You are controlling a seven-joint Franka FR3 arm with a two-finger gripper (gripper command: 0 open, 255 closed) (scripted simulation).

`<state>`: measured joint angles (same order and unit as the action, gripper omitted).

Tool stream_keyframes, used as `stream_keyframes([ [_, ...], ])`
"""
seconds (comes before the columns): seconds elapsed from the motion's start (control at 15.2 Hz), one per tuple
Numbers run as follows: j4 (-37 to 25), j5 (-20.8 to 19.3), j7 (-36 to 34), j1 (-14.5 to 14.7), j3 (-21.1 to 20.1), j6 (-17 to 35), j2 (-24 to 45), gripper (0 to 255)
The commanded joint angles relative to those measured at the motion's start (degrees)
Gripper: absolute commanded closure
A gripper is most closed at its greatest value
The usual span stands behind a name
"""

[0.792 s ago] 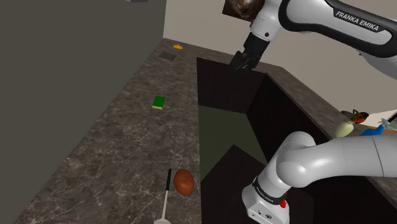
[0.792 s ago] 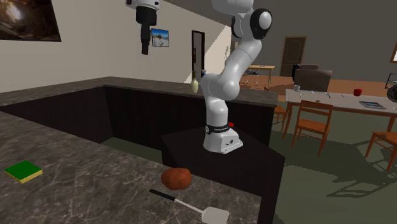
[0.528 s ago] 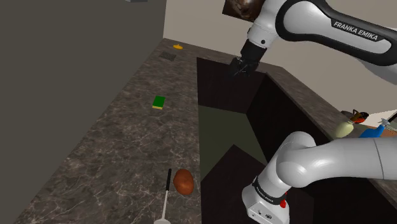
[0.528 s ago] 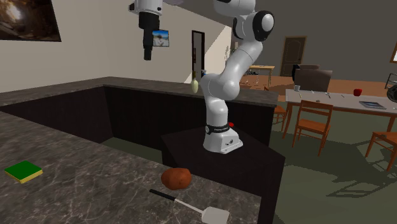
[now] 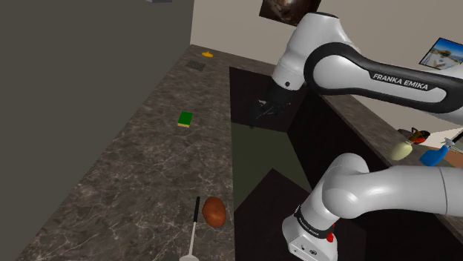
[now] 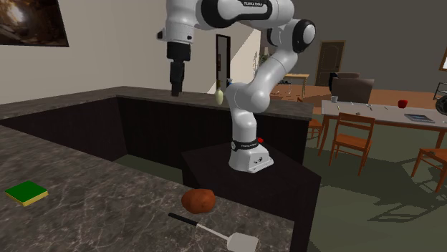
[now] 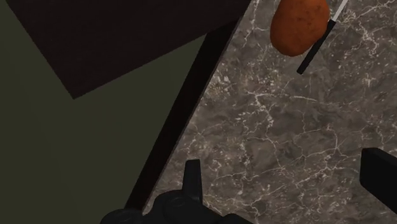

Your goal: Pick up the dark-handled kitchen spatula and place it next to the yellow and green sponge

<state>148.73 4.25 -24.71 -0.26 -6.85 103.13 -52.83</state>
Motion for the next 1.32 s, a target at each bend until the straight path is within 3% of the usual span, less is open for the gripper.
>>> stream_keyframes([
  [0.0, 2.66, 1.85, -3.85, 0.52, -2.68, 1.55, -0.97, 0],
  [0.4, 9.41, 7.94, -14.78, 2.49, -11.36, 9.27, 0.53, 0],
  [0.79, 12.68, 14.22, -26.05, 3.96, -21.34, 19.14, 7.52, 0],
  [1.06, 12.69, 17.2, -33.89, 3.35, -28.71, 26.88, 15.33, 0],
  [1.25, 11.58, 17.81, -40.31, 1.24, -34.85, 33.05, 22.56, 0],
])
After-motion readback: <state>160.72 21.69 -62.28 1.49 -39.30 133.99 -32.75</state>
